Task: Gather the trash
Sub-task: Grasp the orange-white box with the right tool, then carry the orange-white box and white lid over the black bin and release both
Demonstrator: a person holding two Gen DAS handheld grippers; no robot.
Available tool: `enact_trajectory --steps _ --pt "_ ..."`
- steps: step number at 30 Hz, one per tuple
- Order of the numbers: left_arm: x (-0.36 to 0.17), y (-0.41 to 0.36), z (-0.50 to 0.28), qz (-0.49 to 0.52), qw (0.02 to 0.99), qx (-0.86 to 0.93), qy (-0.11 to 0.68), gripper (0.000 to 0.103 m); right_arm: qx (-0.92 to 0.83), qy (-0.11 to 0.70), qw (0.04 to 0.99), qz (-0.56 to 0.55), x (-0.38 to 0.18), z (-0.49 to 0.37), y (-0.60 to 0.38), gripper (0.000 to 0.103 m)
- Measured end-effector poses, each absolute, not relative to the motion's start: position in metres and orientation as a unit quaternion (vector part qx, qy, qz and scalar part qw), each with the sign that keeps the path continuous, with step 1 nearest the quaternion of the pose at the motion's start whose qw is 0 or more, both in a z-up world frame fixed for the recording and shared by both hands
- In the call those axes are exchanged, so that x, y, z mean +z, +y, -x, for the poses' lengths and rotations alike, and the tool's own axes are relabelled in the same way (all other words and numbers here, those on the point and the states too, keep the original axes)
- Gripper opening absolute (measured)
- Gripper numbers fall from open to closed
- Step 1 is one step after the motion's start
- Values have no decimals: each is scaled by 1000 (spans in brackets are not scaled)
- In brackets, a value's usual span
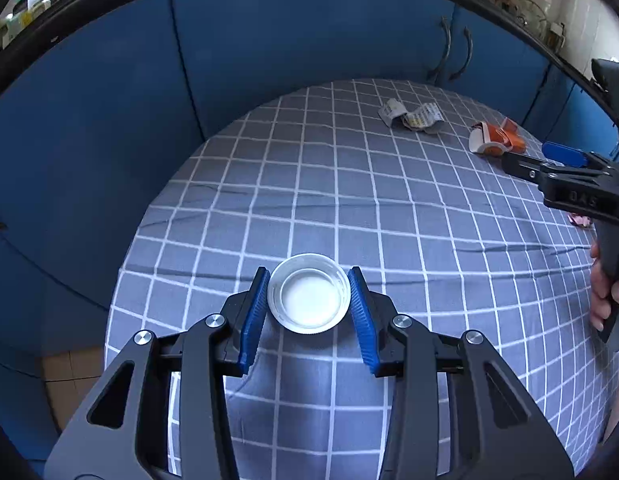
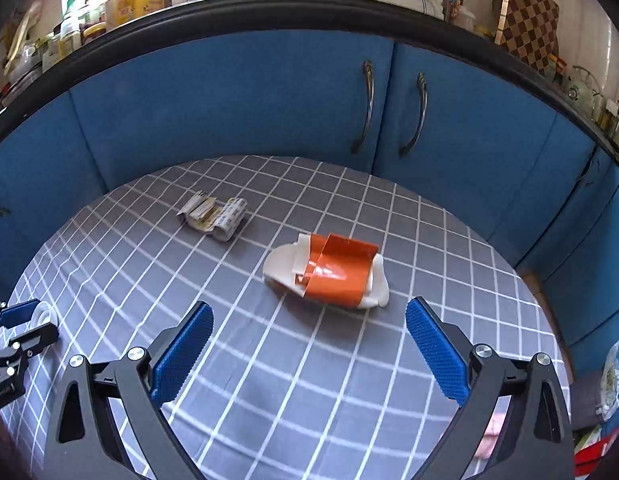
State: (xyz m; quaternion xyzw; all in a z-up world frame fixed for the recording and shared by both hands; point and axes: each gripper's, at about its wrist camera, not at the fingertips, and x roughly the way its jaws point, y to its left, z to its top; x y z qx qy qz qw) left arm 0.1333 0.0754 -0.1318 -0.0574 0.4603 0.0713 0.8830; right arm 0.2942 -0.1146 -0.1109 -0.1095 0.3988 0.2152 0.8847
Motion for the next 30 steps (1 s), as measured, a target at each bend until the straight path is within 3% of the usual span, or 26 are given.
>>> enact_trajectory --steps 17,24,25,26,30 --pt "-125 91 -209 67 888 90 447 41 218 409 878 120 -125 -327 -100 91" --pt "-130 90 -222 66 885 95 451 41 219 407 878 124 -125 -326 -101 75" --pt "-131 91 -221 67 884 95 453 41 221 405 878 125 -125 -325 -101 60" --pt "-132 91 -221 68 883 95 454 41 224 407 876 129 -126 -323 -100 55" --pt "-131 90 -218 67 883 95 456 41 226 400 877 142 -124 -313 -100 54"
